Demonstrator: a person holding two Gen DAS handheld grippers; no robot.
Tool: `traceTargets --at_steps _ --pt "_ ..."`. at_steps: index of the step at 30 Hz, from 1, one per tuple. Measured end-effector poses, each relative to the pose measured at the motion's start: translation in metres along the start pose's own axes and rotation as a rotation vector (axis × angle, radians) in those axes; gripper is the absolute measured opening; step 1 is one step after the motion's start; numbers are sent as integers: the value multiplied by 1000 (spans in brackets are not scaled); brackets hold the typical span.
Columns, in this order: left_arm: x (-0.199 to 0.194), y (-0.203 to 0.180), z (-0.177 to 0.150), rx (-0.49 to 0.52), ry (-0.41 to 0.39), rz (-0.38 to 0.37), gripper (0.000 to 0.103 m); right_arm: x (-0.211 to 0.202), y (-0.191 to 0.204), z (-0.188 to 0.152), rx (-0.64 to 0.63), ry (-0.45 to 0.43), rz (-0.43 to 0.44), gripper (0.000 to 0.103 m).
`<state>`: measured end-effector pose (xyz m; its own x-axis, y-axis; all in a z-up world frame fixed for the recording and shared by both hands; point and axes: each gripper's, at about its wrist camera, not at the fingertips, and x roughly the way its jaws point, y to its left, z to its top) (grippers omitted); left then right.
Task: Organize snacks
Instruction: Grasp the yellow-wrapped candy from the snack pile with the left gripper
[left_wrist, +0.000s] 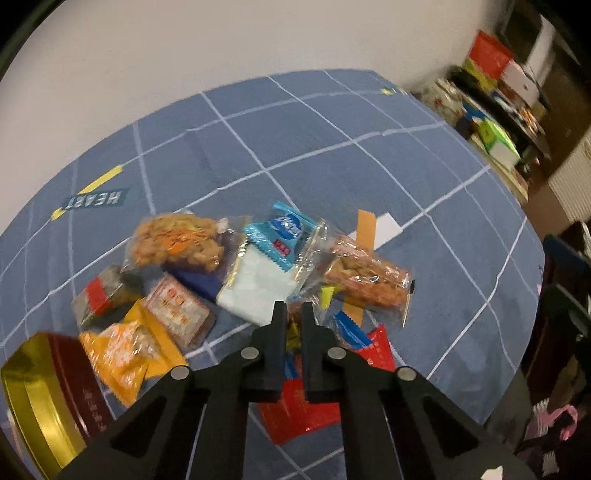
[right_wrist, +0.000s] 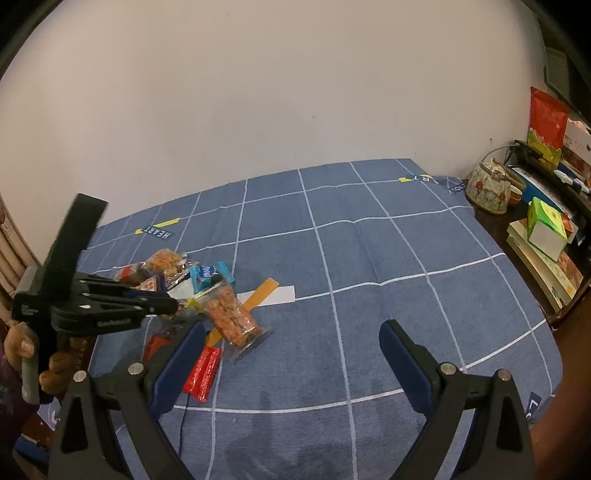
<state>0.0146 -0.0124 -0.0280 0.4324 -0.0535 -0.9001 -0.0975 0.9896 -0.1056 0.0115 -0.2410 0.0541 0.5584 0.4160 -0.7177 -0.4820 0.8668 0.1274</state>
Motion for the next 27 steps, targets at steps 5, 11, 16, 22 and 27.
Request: traceTargets --at_steps 5,11,16,22,27 --pt "-21 2 -8 -40 -40 5 4 -2 -1 0 9 -3 5 97" --pt "-37 7 -30 -75 -16 24 4 -2 1 -1 -2 -1 9 97" --pt "-41 17 -63 -121 16 35 4 -1 1 -1 3 5 11 97" --pt "-27 14 -79 -116 66 27 7 3 9 -4 -19 21 23 97" --pt "-32 10 -82 -72 8 61 47 1 11 -5 -28 18 23 97"
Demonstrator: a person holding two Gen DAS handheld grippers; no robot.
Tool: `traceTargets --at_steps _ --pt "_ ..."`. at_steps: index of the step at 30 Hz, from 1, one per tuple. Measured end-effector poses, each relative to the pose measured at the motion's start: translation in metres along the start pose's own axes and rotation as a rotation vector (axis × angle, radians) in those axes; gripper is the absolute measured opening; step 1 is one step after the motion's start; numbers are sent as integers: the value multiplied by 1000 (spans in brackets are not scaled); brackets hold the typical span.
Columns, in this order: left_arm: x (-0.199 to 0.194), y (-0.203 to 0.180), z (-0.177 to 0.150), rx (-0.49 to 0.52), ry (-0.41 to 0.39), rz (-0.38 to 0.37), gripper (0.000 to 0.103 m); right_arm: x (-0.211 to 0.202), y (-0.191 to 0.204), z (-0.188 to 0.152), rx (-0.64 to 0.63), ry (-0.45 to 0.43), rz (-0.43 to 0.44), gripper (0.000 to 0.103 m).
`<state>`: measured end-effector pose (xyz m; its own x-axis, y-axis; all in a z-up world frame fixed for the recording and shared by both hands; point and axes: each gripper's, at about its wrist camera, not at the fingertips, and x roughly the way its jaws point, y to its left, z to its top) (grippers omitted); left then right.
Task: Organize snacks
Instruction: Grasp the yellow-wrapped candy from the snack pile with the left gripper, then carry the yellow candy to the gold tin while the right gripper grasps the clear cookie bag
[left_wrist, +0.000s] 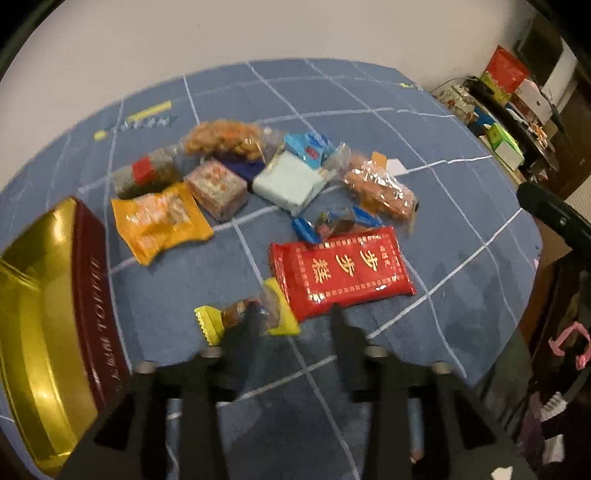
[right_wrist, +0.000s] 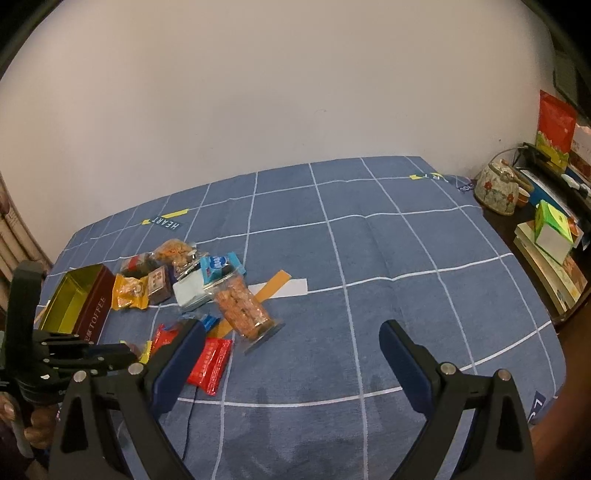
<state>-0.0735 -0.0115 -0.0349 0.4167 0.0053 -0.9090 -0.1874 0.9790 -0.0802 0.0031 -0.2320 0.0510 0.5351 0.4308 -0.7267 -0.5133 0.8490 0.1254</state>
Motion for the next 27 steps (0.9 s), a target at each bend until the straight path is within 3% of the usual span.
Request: traceTargets --at_steps 5,7,10,16,19,21,24,27 --pt "-3 4 2 30 -28 51 63 2 -1 0 5 16 10 97" --pt "4 8 2 36 -6 59 63 2 1 0 -1 18 11 97" --pt "13 5 0 131 17 81 63 3 2 0 -9 17 12 97" --pt "29 9 10 271 98 2 63 7 1 -1 0 35 16 97" --pt "40 8 11 332 162 1 52 7 1 -1 -1 33 17 97" --pt "37 9 11 334 169 -52 23 9 2 -1 -4 36 16 97" --pt "33 7 7 325 160 -8 22 11 1 -2 -2 42 16 97" --pt "26 12 -4 222 138 14 21 11 1 -3 -1 44 20 97"
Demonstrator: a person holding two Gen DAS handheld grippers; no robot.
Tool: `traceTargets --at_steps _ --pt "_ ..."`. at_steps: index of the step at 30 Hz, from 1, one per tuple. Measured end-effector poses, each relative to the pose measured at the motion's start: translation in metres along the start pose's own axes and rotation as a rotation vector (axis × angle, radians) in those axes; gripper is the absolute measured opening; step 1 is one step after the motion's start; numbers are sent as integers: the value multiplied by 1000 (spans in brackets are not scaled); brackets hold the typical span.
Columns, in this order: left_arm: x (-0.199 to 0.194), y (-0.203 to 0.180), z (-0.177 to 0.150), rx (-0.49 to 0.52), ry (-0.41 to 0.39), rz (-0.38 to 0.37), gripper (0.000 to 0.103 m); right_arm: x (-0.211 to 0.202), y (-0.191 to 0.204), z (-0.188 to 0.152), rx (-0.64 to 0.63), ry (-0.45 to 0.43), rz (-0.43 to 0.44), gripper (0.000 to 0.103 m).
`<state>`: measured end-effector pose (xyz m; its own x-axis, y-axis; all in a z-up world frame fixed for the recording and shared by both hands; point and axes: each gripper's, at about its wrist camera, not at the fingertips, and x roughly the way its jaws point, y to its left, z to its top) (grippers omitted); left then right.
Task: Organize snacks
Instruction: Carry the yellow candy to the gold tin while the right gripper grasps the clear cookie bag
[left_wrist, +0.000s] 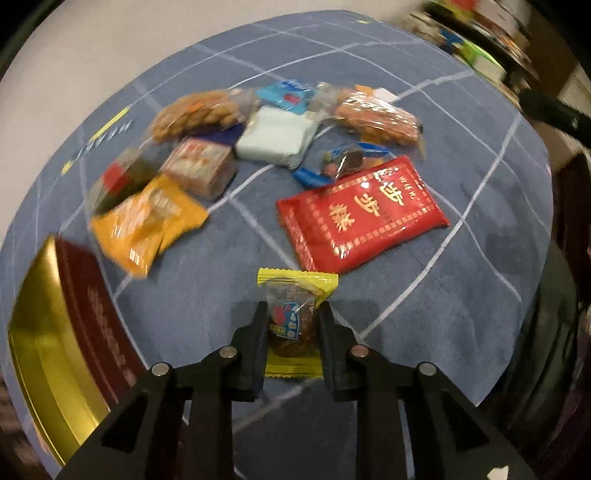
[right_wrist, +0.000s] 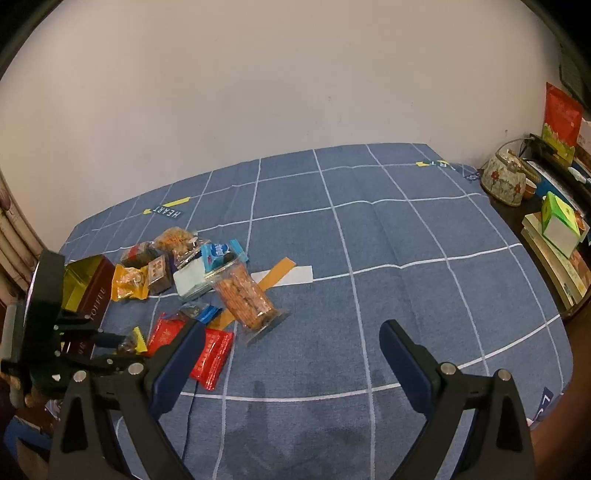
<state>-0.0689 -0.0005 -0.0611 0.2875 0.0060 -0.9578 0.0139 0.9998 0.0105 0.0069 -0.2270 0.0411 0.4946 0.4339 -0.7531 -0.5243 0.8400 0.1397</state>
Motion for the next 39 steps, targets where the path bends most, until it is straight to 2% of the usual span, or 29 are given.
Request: traceTargets --at_steps 2,5,8,12,17,19,25,32,37,39 --pt "-8 1 -9 -86 -32 14 21 0 0 0 -5 -2 4 97" --pt "-26 -7 -23 -205 -81 -16 21 2 5 -3 -31 7 35 97" --pt "-45 -13 -28 -279 -117 -22 21 7 14 -5 -90 23 61 97" --pt "-68 -14 -30 -358 -151 -48 21 17 14 -9 -137 55 143 97" --pt "-79 -10 -31 -393 -167 -69 22 34 19 -9 -154 105 168 97" --pt "-86 -8 -36 -400 -180 -53 22 39 28 -6 -208 116 174 97" --pt "-98 3 -48 -437 -200 -66 22 55 44 17 -396 97 99 97" --pt "-108 9 -52 -457 -225 -72 22 95 46 32 -519 183 92 97" --pt "-110 11 -51 -462 -223 -72 22 120 55 30 -581 242 95 81" --pt "-111 11 -51 -465 -222 -66 22 130 58 31 -584 259 109 80"
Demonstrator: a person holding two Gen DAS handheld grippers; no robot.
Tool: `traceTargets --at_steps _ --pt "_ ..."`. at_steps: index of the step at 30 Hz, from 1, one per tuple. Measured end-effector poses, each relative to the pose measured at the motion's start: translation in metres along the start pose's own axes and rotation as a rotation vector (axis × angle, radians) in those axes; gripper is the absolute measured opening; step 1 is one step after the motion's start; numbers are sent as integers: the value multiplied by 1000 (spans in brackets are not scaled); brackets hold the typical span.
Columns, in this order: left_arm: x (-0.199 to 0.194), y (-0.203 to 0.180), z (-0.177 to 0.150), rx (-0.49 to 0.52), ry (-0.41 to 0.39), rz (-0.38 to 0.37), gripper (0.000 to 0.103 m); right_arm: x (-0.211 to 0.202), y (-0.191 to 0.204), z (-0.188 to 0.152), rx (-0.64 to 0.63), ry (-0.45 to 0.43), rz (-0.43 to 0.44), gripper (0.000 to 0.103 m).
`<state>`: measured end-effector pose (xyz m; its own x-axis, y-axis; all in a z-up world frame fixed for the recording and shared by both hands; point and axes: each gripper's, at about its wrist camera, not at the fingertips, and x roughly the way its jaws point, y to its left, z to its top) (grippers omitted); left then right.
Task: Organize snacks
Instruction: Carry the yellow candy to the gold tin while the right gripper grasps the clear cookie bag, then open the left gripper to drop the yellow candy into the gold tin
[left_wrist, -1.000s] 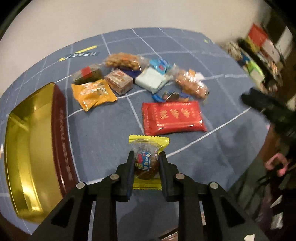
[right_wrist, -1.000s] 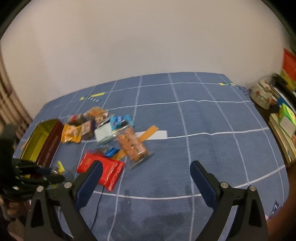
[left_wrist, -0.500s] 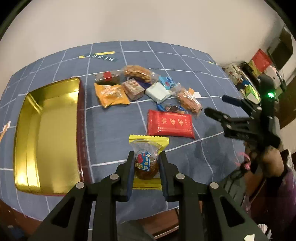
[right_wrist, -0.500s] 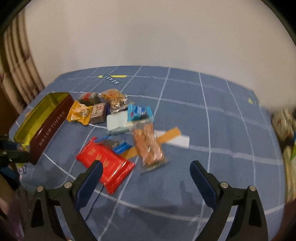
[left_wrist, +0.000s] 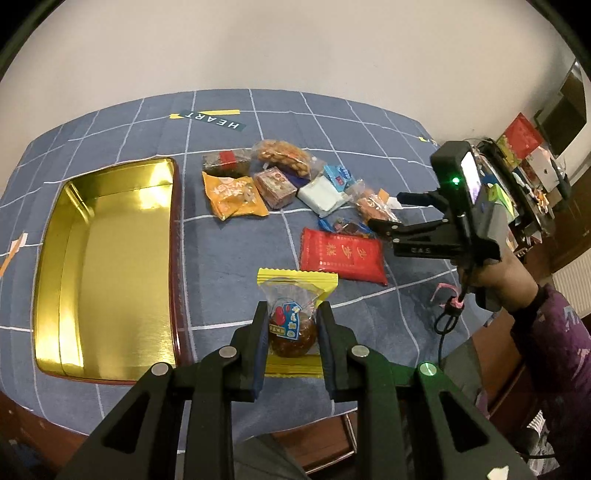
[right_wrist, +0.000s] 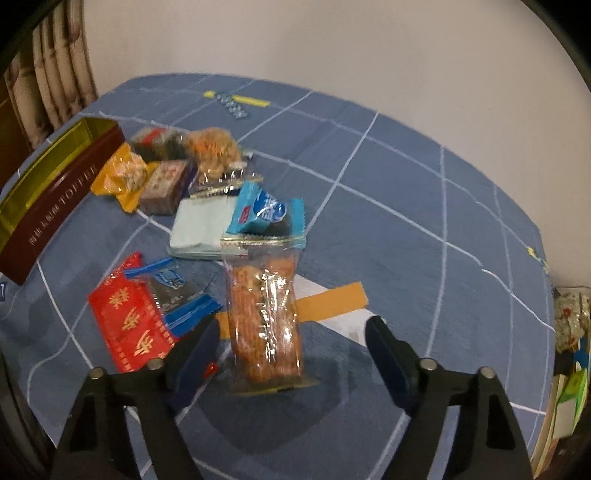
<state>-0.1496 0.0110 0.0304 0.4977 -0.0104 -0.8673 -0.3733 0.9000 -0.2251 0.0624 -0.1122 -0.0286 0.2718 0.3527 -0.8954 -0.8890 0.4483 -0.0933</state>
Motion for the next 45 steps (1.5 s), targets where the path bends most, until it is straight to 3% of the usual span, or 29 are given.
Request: traceTargets --at_steps 2,5,6,8,11,15,21,33,42,45 --pt "-1 0 0 -2 -3 3 22 7 2 2 -7 10 1 80" --pt "-5 2 2 -9 -15 5 22 12 -1 3 14 9 60 44" --pt "-5 3 2 -12 -18 5 22 11 -2 2 25 6 46 37" --pt "-8 5 2 -17 -31 10 22 7 -5 0 36 -12 31 37" --pt "-10 9 2 -30 -37 16 22 -10 -22 -13 171 -97 44 37" --pt "-14 13 2 -38 -53 33 22 -21 -48 -36 316 -161 -10 37" --pt "-21 19 2 -46 -81 68 22 -18 -69 -54 431 -178 -92 37" --pt "-23 65 11 -89 -116 204 22 -9 -67 -63 443 -175 -142 37" --pt "12 133 38 -101 -76 363 22 -9 -63 -62 429 -172 -149 37" --pt "27 160 48 -118 -39 371 22 -9 -63 -62 428 -172 -150 37"
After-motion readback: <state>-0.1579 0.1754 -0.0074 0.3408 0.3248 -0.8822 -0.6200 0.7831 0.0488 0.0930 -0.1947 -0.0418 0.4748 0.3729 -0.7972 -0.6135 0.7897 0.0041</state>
